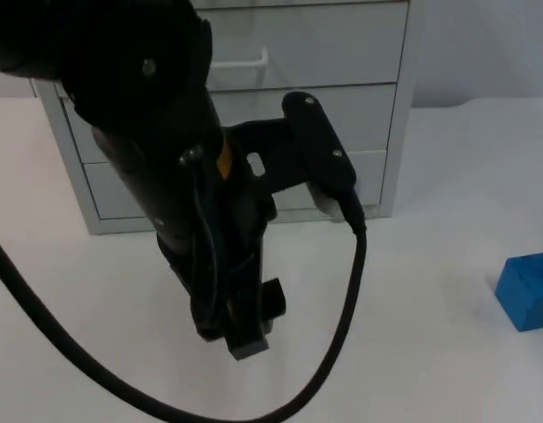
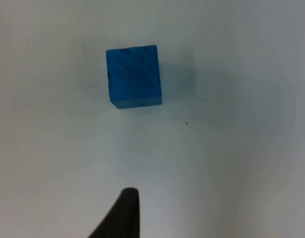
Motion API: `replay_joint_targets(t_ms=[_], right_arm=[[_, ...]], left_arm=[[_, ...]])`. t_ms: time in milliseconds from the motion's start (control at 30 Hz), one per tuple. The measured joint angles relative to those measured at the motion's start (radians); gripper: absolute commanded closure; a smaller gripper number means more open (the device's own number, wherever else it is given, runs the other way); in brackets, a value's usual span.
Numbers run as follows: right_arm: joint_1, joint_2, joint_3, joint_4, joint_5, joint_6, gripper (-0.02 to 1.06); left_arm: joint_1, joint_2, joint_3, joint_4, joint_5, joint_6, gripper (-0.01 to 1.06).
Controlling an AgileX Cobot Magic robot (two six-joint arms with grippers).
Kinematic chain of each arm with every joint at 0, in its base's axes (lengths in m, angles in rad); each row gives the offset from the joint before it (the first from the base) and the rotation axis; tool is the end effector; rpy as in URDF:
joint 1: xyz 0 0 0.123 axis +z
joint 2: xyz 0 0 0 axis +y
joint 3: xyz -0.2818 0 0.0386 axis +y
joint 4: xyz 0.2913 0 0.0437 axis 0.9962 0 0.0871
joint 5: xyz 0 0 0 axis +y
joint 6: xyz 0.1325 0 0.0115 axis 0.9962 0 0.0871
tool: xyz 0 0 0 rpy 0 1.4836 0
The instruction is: Open the drawer with the left hand, place the block into the drawer with the right hand, then close the drawer with the left hand.
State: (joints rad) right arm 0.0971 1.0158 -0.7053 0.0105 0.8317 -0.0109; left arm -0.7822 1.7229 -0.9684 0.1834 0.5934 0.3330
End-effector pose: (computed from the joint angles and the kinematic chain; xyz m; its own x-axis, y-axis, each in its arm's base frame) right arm 0.2393 0.0243 0.2197 -0.8654 -0.0881 -0.4933 -0.1041 0.9946 0.0049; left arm 0.2680 -0.2471 0.1023 -0.2792 0.9320 -0.2312 0.9146 0.3315 0.2316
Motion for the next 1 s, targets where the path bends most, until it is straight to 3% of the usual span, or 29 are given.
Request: replay_joint_targets(t_ms=[67, 167, 267, 300, 367, 433, 533, 600, 633, 733, 1000], right_arm=[[0.000, 0.000, 0.000, 0.000, 0.000, 0.000, -0.01], [0.000, 0.000, 0.000, 0.000, 0.000, 0.000, -0.01], [0.000, 0.000, 0.000, 0.000, -0.002, 0.000, -0.01], [0.000, 0.000, 0.000, 0.000, -0.002, 0.000, -0.01], [0.000, 0.000, 0.000, -0.002, -0.002, 0.000, -0.01], [0.000, 0.000, 0.000, -0.002, -0.004, 0.000, -0.01], [0.000, 0.000, 0.000, -0.002, -0.004, 0.000, -0.01], [0.000, 0.000, 0.000, -0.002, -0.006, 0.000, -0.01], [0.000, 0.000, 0.000, -0.002, -0.006, 0.000, -0.01], [0.000, 0.000, 0.000, -0.002, -0.007, 0.000, -0.01], [0.000, 0.000, 0.002, -0.002, -0.014, 0.000, -0.01]], left_arm=[[0.000, 0.005, 0.000, 0.018, -0.013, 0.000, 0.60], [0.000, 0.022, 0.000, 0.067, -0.062, 0.000, 0.64], [0.000, 0.036, 0.000, 0.106, -0.094, 0.000, 0.49], [0.000, 0.046, 0.000, 0.134, -0.113, 0.000, 0.49], [0.000, 0.071, 0.000, 0.197, -0.143, -0.005, 0.37], [0.000, 0.088, 0.000, 0.241, -0.160, -0.021, 0.36], [0.000, 0.147, -0.011, 0.420, -0.174, -0.133, 0.40], [-0.002, 0.203, -0.028, 0.627, -0.174, -0.286, 0.41], [-0.002, 0.203, -0.028, 0.627, -0.174, -0.286, 0.41], [-0.002, 0.266, -0.051, 0.836, -0.172, -0.480, 0.41], [0.018, 0.351, -0.105, 0.984, -0.150, -0.663, 0.41]])
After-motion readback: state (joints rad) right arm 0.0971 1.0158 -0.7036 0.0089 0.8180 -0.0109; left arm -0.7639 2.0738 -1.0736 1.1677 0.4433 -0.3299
